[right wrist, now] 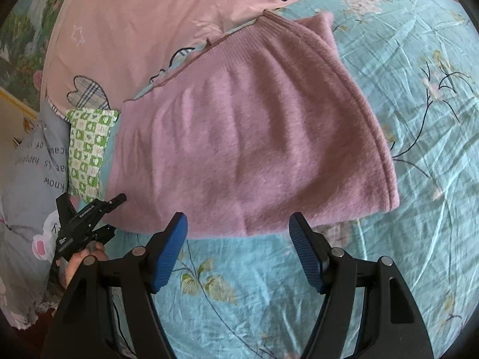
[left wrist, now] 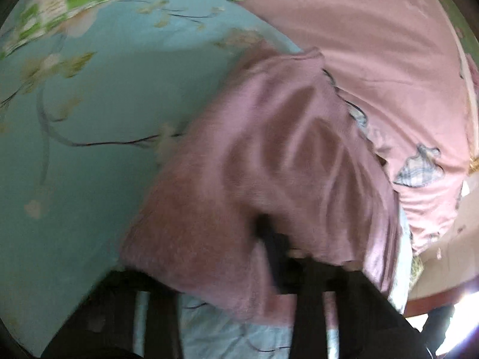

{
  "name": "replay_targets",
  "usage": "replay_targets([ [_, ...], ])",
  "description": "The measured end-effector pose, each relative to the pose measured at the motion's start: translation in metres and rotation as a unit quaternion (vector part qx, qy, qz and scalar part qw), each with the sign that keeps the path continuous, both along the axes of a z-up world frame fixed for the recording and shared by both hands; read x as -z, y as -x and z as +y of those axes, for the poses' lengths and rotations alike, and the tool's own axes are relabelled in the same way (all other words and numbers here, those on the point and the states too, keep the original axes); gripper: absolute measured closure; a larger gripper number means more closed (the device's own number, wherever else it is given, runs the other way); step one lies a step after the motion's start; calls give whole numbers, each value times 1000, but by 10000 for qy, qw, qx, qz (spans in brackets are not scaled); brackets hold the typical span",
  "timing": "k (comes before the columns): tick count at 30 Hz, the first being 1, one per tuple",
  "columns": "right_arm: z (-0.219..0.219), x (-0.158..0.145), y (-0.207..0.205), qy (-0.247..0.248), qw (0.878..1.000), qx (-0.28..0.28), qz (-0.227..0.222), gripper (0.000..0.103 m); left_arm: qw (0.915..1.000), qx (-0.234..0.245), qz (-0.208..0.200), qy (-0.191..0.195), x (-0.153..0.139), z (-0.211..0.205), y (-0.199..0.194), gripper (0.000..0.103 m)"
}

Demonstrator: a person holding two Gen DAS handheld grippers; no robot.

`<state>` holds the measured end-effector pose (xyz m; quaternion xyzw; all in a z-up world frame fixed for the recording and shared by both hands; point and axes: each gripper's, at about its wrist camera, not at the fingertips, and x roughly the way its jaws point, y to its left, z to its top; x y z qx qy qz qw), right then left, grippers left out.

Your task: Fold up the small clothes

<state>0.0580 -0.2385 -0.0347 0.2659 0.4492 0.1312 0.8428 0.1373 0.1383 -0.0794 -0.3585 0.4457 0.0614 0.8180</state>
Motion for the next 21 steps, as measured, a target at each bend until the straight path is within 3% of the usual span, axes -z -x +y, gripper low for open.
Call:
replay_targets([
  [3, -7, -1, -3, -69, 10000, 15, -29, 32, 9982, 235, -278, -477, -27, -21, -6, 93],
  [6, -15, -5, -4, -116, 9998, 53, -128, 32, 9948, 635, -635, -487, -58, -48, -15, 96],
  [11, -37, -9, -14, -266, 9991, 249, -215, 32, 9728, 1902, -1113, -717, -97, -132, -36, 96],
  [14, -50, -12, -23, -408, 9982, 357, -265, 32, 9574, 2556, -1111, -755, -92, -183, -41, 96],
  [17, -59, -16, -37, -617, 9970, 331, -340, 32, 9442, 3070, -829, -863, -65, -222, -44, 96],
  [21, -59, -13, -64, -950, 9949, 204, -288, 32, 9365, 3354, -468, -910, -32, -246, -46, 96],
])
